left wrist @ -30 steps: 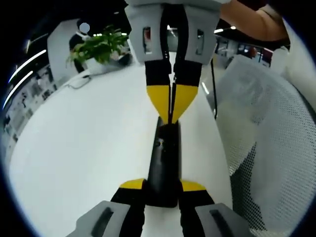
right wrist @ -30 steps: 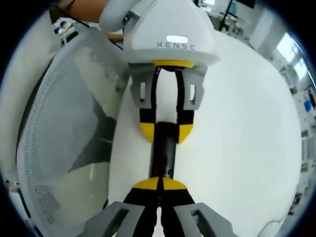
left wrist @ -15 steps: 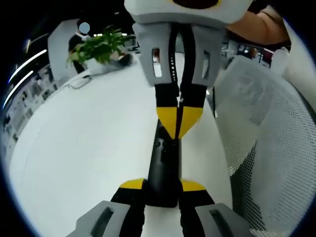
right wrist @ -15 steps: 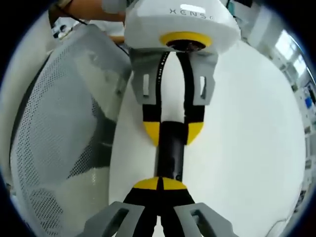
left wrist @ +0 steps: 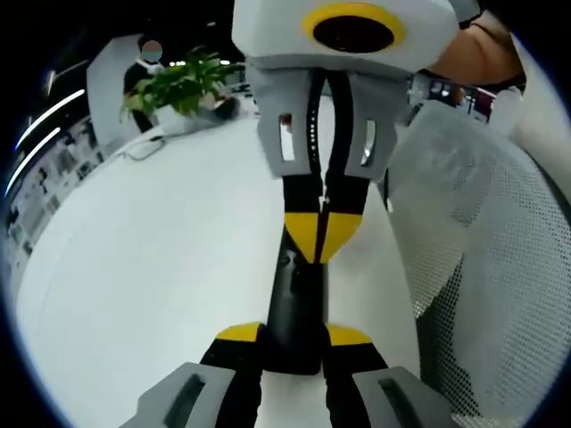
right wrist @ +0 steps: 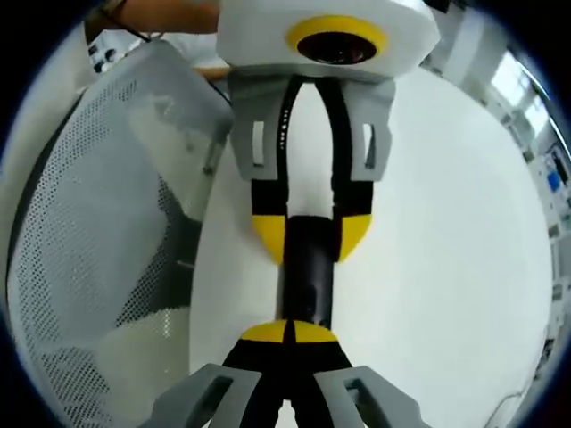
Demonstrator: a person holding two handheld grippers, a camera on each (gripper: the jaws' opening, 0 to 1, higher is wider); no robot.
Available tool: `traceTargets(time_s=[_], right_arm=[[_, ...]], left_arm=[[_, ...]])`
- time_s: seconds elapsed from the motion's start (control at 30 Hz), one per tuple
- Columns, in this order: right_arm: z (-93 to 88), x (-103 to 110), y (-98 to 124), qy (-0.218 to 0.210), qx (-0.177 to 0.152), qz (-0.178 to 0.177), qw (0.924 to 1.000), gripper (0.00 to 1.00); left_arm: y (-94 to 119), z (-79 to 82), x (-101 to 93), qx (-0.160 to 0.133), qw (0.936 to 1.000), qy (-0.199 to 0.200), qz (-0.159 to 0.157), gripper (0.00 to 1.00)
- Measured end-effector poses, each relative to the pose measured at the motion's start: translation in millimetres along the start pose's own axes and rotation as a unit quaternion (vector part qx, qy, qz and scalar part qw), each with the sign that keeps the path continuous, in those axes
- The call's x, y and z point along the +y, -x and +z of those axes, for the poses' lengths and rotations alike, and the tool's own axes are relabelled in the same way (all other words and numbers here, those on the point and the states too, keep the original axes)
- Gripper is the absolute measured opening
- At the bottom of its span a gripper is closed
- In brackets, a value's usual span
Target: Press the specified remote control buttons in sequence, fully releasing each button before pressing the next.
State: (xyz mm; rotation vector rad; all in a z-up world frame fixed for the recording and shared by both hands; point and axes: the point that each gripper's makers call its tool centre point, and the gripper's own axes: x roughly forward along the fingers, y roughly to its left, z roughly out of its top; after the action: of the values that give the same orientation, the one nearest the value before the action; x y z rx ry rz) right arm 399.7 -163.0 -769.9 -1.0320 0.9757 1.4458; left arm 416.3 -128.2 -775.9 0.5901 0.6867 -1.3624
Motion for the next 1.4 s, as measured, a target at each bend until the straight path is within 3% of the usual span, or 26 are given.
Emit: traceTargets(time_s=[0.93, 1.07, 1.17, 1.4], right_arm=[[0.8, 5.4, -2.8, 0.085, 0.036, -0.071, 0.9932, 0.00], [0.5, 3.6, -2.0, 0.077, 0.032, -0.064, 0.9944, 0.00], [1.1, 2.8, -1.2, 0.042, 0.014, -0.045, 0.9980, 0.00], [0.0, -0.7, -1.2, 0.027, 0.007, -0.029, 0.9992, 0.00]], left_arm=[[0.4, -0.3, -1.4, 0.002, 1.0000, 0.005, 0.001, 0.25], [0.3, -0.6, -1.5, 0.002, 1.0000, 0.004, 0.000, 0.25], [0.5, -0.6, -1.7, 0.002, 1.0000, 0.003, 0.000, 0.25], [0.7, -0.8, -1.1, 0.002, 1.0000, 0.002, -0.001, 0.25]])
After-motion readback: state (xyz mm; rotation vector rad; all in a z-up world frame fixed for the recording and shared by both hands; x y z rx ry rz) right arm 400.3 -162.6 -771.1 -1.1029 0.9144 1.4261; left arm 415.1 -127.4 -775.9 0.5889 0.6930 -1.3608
